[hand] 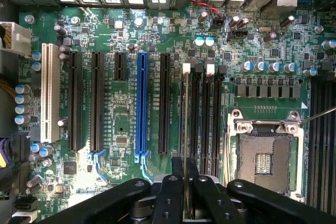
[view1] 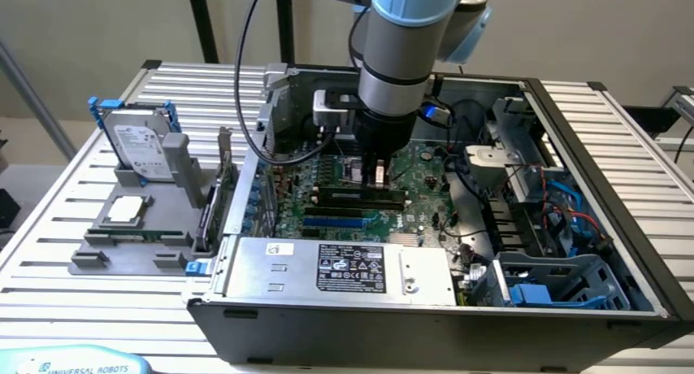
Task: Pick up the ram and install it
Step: 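Insert the ram into the slot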
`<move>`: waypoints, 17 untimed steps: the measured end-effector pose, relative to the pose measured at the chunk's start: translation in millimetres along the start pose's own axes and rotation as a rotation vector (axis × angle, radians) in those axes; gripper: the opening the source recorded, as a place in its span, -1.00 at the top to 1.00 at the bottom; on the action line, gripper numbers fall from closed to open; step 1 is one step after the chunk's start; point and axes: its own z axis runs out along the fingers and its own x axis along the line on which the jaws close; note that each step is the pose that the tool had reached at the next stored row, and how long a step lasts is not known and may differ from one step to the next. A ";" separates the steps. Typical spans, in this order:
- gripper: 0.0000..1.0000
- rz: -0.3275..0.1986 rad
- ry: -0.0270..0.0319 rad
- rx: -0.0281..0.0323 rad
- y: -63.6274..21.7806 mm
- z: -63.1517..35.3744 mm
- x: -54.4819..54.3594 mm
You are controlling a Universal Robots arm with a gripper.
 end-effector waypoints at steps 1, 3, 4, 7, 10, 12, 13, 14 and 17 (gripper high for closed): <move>0.73 0.000 -0.0001 0.0007 0.0 0.1 0.0; 0.73 0.000 -0.0004 0.0015 0.0 0.2 -0.3; 0.73 0.000 -0.0002 0.0014 0.1 0.2 -0.5; 0.73 0.000 -0.0003 0.0014 0.1 0.5 -1.0; 0.73 0.000 -0.0003 0.0015 0.1 0.8 -1.8; 0.73 0.000 0.0000 0.0013 0.1 0.9 -1.8; 0.73 0.000 0.0000 0.0013 0.1 1.1 -1.9; 0.73 0.000 -0.0001 0.0013 0.1 1.3 -1.9; 0.73 0.000 -0.0002 0.0015 0.1 2.1 -1.9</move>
